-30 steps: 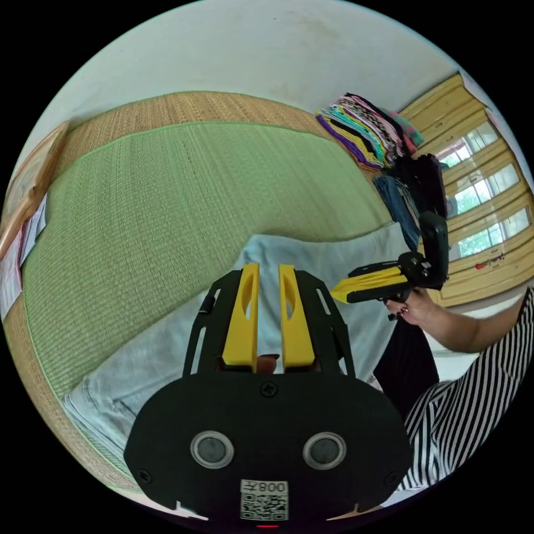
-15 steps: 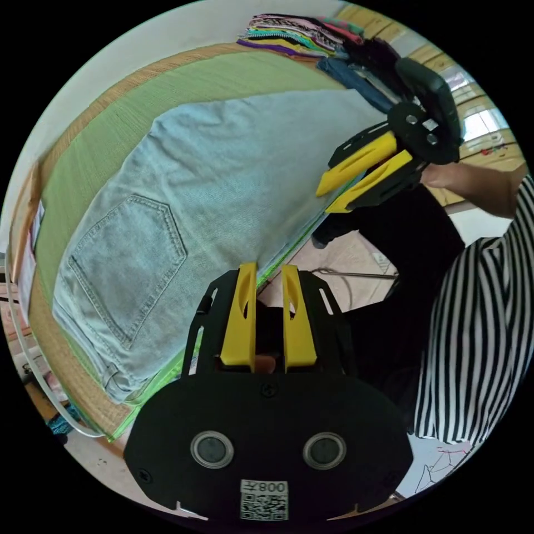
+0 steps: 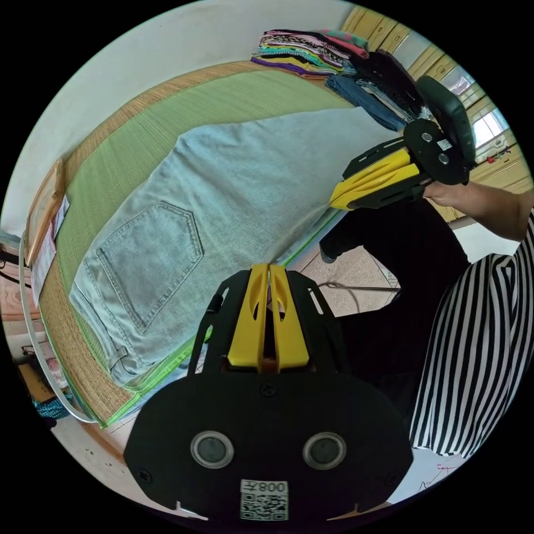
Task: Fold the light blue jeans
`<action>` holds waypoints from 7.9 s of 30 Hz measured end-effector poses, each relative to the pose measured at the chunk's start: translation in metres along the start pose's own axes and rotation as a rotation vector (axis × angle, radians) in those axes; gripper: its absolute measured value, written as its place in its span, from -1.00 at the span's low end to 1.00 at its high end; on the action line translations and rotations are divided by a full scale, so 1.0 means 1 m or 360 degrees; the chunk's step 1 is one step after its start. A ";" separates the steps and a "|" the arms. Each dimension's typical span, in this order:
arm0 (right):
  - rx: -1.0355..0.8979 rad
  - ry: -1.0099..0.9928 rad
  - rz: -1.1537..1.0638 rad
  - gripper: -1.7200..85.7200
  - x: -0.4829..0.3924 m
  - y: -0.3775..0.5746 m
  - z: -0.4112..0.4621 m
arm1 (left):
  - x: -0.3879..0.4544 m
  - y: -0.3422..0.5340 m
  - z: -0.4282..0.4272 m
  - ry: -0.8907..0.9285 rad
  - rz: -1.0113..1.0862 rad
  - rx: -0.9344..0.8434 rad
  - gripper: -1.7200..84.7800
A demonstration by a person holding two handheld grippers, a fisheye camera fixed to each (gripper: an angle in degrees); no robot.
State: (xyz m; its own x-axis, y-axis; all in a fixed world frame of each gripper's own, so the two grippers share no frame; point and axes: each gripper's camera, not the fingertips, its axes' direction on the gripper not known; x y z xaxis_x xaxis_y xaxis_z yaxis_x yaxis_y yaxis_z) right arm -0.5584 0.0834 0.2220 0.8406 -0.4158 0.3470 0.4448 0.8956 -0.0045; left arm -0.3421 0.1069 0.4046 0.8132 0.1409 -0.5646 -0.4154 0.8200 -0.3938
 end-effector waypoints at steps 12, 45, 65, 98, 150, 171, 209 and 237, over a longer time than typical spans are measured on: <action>-0.0036 -0.0213 0.0170 -0.93 0.046 0.033 0.026 | -0.010 -0.028 0.067 0.0107 -0.0138 -0.0034 -0.93; 0.0171 0.0013 0.1261 -0.96 0.252 0.399 0.075 | -0.067 -0.217 0.253 0.0344 -0.0409 -0.0062 -0.96; 0.0948 -0.0101 0.2246 -0.79 0.272 0.801 0.104 | 0.096 -0.545 0.389 0.0708 0.0503 -0.0040 -0.74; 0.1302 -0.0277 0.2348 -0.79 0.273 0.989 0.211 | 0.304 -0.766 0.555 0.0320 0.0977 -0.0289 -0.85; 0.1016 -0.0593 0.0958 -0.89 0.198 0.517 0.062 | -0.049 -0.424 0.236 0.0804 0.0294 0.0237 -0.91; 0.0553 -0.0617 0.0862 -0.88 0.222 0.358 0.109 | -0.171 -0.247 0.219 0.1422 -0.0640 0.0176 -0.76; 0.0526 -0.0555 0.0644 -0.91 0.220 0.277 0.005 | -0.186 -0.111 0.091 0.0884 -0.0679 0.0194 -0.90; 0.0401 -0.0503 0.0695 -0.88 0.183 0.197 0.013 | -0.217 -0.082 0.076 0.0952 -0.0799 0.0296 -0.82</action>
State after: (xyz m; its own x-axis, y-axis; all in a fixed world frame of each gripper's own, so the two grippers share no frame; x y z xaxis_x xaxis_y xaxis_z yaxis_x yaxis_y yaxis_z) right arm -0.3206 0.1862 0.2967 0.7795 0.0320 0.6256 -0.0410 0.9992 -0.0001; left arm -0.4532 0.0515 0.6147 0.5067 -0.5474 -0.6660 0.0594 0.7929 -0.6065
